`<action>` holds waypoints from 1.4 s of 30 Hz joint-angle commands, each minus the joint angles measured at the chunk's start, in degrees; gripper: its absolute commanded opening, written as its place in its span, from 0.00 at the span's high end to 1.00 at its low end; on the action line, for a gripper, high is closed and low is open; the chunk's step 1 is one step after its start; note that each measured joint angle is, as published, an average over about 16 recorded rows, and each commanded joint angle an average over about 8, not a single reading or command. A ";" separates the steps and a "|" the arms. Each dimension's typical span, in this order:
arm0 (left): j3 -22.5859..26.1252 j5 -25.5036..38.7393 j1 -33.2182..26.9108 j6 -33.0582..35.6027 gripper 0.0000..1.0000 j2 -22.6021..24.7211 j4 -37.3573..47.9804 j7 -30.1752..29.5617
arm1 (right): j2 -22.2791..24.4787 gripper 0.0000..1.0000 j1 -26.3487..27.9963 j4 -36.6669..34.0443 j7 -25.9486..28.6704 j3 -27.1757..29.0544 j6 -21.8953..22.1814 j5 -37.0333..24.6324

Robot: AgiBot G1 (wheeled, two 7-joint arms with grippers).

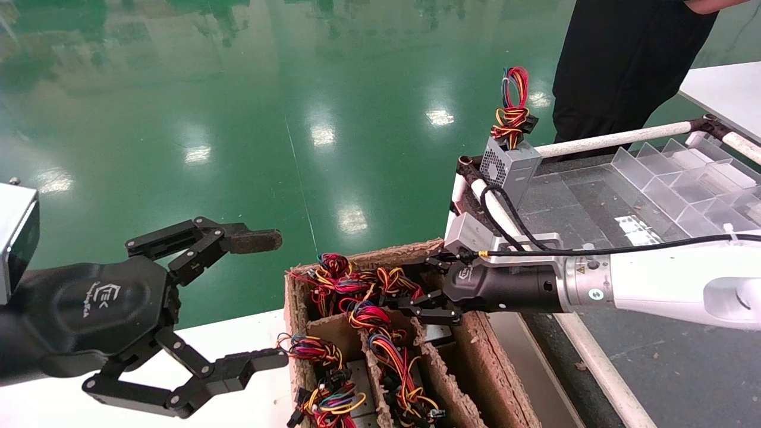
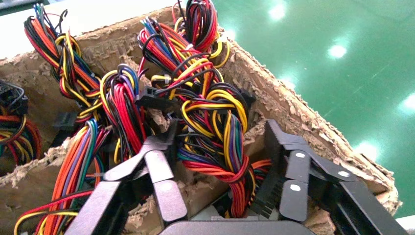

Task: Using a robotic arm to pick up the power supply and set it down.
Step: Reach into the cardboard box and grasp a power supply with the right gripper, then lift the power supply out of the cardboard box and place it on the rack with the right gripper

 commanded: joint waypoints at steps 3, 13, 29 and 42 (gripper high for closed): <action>0.00 0.00 0.00 0.00 0.00 0.00 0.00 0.00 | -0.45 1.00 0.20 -1.50 -0.80 0.18 -0.15 0.28; 0.00 0.00 0.00 0.00 0.00 0.00 0.00 0.00 | -0.48 1.00 0.60 -4.14 -2.04 0.76 -1.12 1.13; 0.00 0.00 0.00 0.00 0.00 0.00 0.00 0.00 | 2.77 1.00 2.11 -4.91 -5.03 3.19 -3.79 4.60; 0.01 0.00 0.00 0.00 0.00 0.00 0.00 0.00 | 9.19 1.00 8.57 -2.99 -4.12 7.43 -8.93 10.64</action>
